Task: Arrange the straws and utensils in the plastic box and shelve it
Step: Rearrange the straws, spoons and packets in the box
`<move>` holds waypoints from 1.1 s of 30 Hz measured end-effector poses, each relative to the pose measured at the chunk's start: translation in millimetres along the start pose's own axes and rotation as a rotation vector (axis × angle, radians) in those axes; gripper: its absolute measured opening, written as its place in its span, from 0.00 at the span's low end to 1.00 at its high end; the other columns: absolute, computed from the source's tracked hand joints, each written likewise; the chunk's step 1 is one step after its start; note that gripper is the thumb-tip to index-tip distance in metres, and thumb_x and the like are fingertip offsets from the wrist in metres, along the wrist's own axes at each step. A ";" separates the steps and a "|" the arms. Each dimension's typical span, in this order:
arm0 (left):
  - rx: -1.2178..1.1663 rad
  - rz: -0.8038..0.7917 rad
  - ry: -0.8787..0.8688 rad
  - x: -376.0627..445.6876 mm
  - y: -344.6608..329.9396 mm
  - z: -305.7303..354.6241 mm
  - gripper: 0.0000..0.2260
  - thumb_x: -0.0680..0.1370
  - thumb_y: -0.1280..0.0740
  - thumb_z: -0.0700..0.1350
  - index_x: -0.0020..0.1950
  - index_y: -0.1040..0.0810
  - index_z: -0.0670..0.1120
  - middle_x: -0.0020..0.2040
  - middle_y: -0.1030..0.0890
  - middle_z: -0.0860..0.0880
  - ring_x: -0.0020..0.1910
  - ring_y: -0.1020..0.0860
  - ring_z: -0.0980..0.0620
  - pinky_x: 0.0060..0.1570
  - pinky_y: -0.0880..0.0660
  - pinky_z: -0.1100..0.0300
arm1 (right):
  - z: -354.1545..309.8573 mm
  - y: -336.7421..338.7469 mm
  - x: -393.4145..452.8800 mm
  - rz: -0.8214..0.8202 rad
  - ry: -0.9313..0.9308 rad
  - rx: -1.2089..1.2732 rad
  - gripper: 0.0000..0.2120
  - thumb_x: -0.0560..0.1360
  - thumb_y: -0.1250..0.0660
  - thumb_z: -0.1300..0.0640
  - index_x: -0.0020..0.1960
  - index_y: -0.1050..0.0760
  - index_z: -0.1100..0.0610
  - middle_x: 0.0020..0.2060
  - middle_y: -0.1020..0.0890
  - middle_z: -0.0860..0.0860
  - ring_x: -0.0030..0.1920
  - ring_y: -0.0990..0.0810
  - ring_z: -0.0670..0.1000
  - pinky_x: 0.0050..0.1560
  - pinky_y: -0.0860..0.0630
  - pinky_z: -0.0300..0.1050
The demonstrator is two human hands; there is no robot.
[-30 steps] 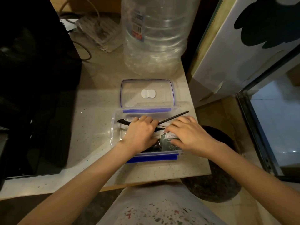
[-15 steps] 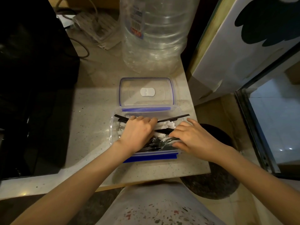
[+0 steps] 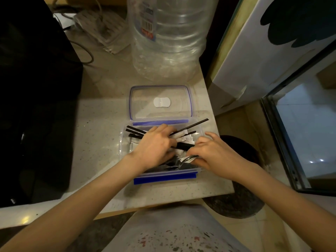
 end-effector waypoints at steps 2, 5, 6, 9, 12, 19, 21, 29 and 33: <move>0.036 -0.019 -0.002 3.1 -4.5 3.4 0.15 0.62 0.22 0.49 0.44 0.17 0.45 0.53 0.19 0.42 0.50 0.20 0.43 0.45 0.21 0.51 | 0.0 1.0 0.4 0.020 -0.002 0.011 0.11 0.78 0.40 0.52 0.59 0.24 0.49 0.51 0.19 0.47 0.58 0.28 0.47 0.69 0.45 0.47; 0.071 -0.032 -0.022 11.9 -11.5 10.7 0.20 0.62 0.23 0.45 0.50 0.21 0.42 0.50 0.19 0.42 0.45 0.19 0.44 0.41 0.20 0.53 | -0.1 2.4 0.4 0.050 -0.020 0.017 0.12 0.78 0.39 0.52 0.59 0.23 0.48 0.50 0.21 0.48 0.55 0.28 0.49 0.60 0.39 0.45; 0.074 -0.034 -0.032 14.6 -13.2 13.0 0.20 0.62 0.23 0.44 0.51 0.22 0.42 0.48 0.19 0.43 0.43 0.18 0.44 0.40 0.21 0.53 | 0.0 2.1 0.3 0.055 -0.021 0.014 0.12 0.78 0.40 0.51 0.59 0.23 0.47 0.50 0.21 0.48 0.55 0.28 0.49 0.59 0.38 0.44; 0.030 -0.052 -0.026 21.3 -17.0 13.6 0.21 0.68 0.27 0.45 0.58 0.27 0.43 0.53 0.20 0.42 0.48 0.19 0.43 0.46 0.23 0.50 | 2.0 -1.0 -0.4 0.051 -0.049 0.028 0.11 0.78 0.40 0.50 0.58 0.23 0.45 0.50 0.23 0.46 0.56 0.29 0.49 0.60 0.38 0.44; 0.015 -0.094 -0.019 25.1 -21.5 7.6 0.27 0.73 0.32 0.48 0.70 0.37 0.45 0.64 0.26 0.42 0.61 0.26 0.44 0.57 0.25 0.49 | 4.2 -3.0 -0.7 0.045 -0.082 0.049 0.11 0.78 0.40 0.48 0.58 0.24 0.44 0.50 0.23 0.46 0.57 0.30 0.49 0.62 0.37 0.45; 0.045 -0.087 -0.080 24.7 -24.0 5.2 0.23 0.78 0.37 0.45 0.70 0.39 0.47 0.61 0.25 0.42 0.60 0.26 0.44 0.53 0.24 0.50 | 3.4 -3.4 -1.4 0.035 -0.089 0.050 0.12 0.78 0.40 0.48 0.59 0.24 0.45 0.52 0.23 0.48 0.59 0.30 0.49 0.65 0.40 0.46; 0.050 -0.096 -0.056 23.5 -25.7 2.1 0.23 0.77 0.37 0.44 0.71 0.40 0.48 0.61 0.25 0.43 0.60 0.27 0.44 0.55 0.24 0.51 | 4.2 -3.9 -1.4 0.033 -0.094 0.060 0.12 0.78 0.40 0.48 0.59 0.24 0.45 0.52 0.23 0.48 0.59 0.30 0.49 0.65 0.39 0.46; 0.077 0.040 0.001 20.1 -3.3 -6.6 0.29 0.66 0.27 0.38 0.61 0.38 0.45 0.45 0.19 0.41 0.40 0.19 0.42 0.32 0.23 0.52 | 0.3 14.5 11.8 0.002 -0.026 -0.004 0.11 0.78 0.38 0.52 0.58 0.23 0.50 0.49 0.22 0.48 0.56 0.29 0.49 0.52 0.42 0.41; 0.085 0.054 0.046 18.8 3.4 -9.5 0.28 0.72 0.31 0.39 0.69 0.36 0.44 0.53 0.22 0.41 0.46 0.21 0.41 0.36 0.25 0.52 | -6.4 19.5 28.9 -0.118 -0.049 -0.153 0.09 0.78 0.40 0.57 0.54 0.23 0.51 0.41 0.28 0.49 0.50 0.30 0.50 0.50 0.37 0.45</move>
Point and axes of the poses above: each hand's wrist, its own x-axis towards the middle knuckle, its own y-axis out of the back of the hand, z = x × y, the point moved 6 cm from there along x, towards the middle knuckle
